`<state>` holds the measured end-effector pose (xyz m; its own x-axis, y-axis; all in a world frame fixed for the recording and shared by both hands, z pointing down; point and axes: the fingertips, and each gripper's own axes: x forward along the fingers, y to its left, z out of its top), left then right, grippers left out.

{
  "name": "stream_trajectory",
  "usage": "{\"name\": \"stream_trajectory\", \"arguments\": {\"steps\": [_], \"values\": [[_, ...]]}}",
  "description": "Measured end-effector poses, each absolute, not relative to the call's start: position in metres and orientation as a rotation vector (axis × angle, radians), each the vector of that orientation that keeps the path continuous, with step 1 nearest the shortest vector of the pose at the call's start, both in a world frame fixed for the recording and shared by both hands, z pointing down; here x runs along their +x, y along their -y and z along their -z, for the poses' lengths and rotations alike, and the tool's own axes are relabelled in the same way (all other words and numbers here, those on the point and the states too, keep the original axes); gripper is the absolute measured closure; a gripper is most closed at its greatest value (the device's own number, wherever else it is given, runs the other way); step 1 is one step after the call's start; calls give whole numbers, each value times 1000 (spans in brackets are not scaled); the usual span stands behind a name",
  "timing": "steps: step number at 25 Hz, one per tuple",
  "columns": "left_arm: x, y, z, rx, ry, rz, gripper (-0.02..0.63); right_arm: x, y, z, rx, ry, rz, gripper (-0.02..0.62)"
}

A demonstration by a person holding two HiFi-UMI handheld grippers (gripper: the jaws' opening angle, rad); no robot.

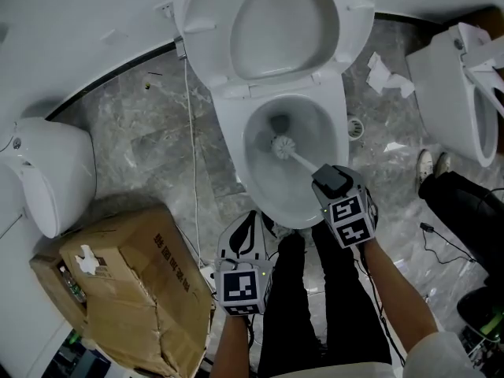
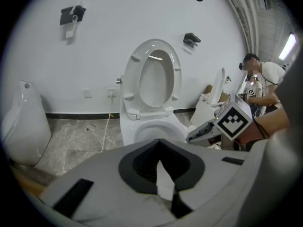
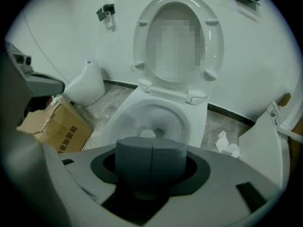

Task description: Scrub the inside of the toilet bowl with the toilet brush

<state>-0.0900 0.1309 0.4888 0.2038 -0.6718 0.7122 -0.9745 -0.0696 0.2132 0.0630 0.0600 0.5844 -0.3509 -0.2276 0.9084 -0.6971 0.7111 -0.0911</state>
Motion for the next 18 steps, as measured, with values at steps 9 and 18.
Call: {"name": "stream_trajectory", "arguments": {"steps": [9,18], "values": [[-98,-137,-494,1760,1550,-586,580,39,-77,-609,606,1931,-475,331],[-97,-147,-497,1689,1595,-589,580,10,-20,-622,584,1975,-261,331]]}}
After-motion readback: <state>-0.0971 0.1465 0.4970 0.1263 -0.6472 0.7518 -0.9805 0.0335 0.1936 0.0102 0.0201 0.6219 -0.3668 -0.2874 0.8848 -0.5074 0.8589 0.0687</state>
